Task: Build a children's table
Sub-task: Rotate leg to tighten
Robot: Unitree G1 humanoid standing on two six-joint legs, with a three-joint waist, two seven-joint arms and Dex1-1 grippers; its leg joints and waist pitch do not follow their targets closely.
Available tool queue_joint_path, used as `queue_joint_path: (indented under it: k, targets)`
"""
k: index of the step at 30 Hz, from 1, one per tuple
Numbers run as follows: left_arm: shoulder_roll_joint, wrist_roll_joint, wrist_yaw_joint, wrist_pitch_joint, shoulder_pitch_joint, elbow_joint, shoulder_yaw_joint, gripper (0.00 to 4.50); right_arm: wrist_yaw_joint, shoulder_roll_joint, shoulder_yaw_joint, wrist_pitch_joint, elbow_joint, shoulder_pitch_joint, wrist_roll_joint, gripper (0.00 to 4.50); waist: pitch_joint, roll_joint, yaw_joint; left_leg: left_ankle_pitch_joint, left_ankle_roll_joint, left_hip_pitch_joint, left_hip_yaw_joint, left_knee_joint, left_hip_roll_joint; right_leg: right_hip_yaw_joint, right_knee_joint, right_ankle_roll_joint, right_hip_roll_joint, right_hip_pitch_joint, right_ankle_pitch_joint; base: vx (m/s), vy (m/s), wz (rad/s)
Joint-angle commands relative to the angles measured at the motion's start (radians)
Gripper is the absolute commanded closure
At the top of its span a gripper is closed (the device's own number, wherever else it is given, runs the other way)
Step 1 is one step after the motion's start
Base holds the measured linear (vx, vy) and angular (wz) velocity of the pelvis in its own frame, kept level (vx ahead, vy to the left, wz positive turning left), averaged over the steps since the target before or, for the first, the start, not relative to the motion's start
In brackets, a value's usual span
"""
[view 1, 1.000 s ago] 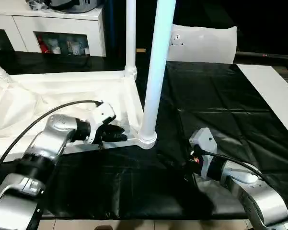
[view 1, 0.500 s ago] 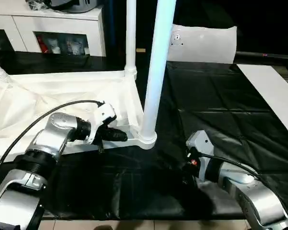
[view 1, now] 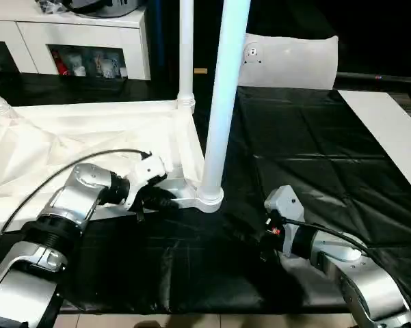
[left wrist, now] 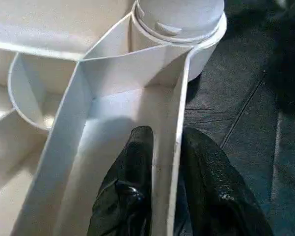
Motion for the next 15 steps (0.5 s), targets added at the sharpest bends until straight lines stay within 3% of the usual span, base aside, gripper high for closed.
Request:
queue_joint_path:
  k: [1,10,15]
  targets:
    - [0.001,0.012,0.006,-0.016,-0.009,0.008,-0.002,3.63,-0.003,-0.002,0.007,-0.006,0.014,-0.015,-0.003,0.0,-0.044,0.014,0.004,-0.105,0.01,-0.003,-0.023,-0.083,0.077,0.067,-0.076,-0.223,-0.134,0.036,-0.019,0.0,0.0,0.0]
    - [-0.024,0.008,0.033,-0.15,-0.004,0.037,0.023,4.31,-0.006,-0.001,0.004,-0.008,0.013,-0.023,-0.012,0.0,-0.044,0.012,0.006,-0.113,0.006,-0.003,-0.022,-0.085,0.078,0.069,-0.077,-0.214,-0.135,0.035,-0.038,0.0,0.0,0.0]
    - [-0.026,0.012,0.019,-0.19,0.008,0.036,0.016,4.47,-0.009,0.0,-0.002,-0.017,0.013,-0.028,-0.012,0.0,-0.056,0.007,0.005,0.001,0.036,-0.013,-0.02,-0.071,0.072,0.066,-0.055,-0.223,-0.131,0.04,0.182,0.0,0.0,0.0]
